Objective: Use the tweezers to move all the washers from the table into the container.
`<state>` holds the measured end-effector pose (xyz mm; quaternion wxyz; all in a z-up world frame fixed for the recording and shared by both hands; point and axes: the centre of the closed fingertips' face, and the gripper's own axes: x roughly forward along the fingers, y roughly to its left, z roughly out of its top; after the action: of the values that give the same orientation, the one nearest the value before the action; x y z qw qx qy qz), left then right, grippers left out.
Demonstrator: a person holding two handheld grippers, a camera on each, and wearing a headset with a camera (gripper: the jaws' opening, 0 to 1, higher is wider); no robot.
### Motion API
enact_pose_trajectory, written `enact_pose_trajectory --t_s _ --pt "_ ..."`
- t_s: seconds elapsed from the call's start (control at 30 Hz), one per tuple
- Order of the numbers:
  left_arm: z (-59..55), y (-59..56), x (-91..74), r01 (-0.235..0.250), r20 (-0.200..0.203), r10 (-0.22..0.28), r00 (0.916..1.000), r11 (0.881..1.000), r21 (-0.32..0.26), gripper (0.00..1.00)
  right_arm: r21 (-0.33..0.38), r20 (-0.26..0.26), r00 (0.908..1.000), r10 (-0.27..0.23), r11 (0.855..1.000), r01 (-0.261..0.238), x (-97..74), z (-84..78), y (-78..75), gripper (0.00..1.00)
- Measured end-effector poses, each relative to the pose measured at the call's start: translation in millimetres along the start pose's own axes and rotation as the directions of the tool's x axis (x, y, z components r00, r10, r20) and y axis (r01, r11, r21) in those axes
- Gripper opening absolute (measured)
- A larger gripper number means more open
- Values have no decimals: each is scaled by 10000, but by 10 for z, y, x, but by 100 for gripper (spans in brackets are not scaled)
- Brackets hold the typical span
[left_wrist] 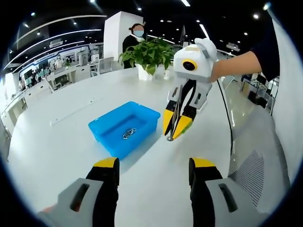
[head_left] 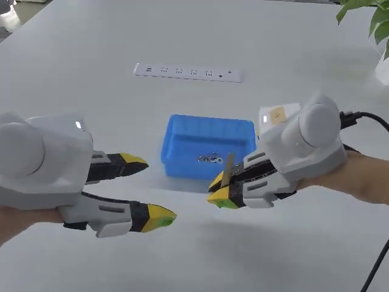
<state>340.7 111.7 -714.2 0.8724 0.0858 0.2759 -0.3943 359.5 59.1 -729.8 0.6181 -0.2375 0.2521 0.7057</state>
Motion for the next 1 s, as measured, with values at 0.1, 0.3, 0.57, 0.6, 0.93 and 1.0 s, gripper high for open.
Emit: enact_pose_trajectory --t_s 0.1,0.3,0.57,0.6,0.93,1.0 --pt "-5 -6 3 -34 42 35 10000 10000 -89 67 -198 -48 10000 -83 9998 82 -81 76 -18 9" --pt "3 -6 2 -91 220 96 9997 9997 -241 69 -467 137 9997 -192 9987 198 -272 315 -69 9" --pt "-11 30 -17 -191 359 208 9991 9987 -465 72 -680 293 9985 -459 9965 478 -378 496 -227 10" --pt "-13 34 -24 -199 375 217 9991 9987 -476 72 -673 352 9980 -516 9963 538 -386 517 -252 10" --pt "-76 89 -59 -305 337 330 9989 9970 -717 75 -343 612 9898 -1283 9908 1306 -342 576 -798 10" --pt "-96 88 -59 -285 264 306 9992 9967 -758 75 -228 656 9879 -1409 9895 1426 -303 548 -888 10"
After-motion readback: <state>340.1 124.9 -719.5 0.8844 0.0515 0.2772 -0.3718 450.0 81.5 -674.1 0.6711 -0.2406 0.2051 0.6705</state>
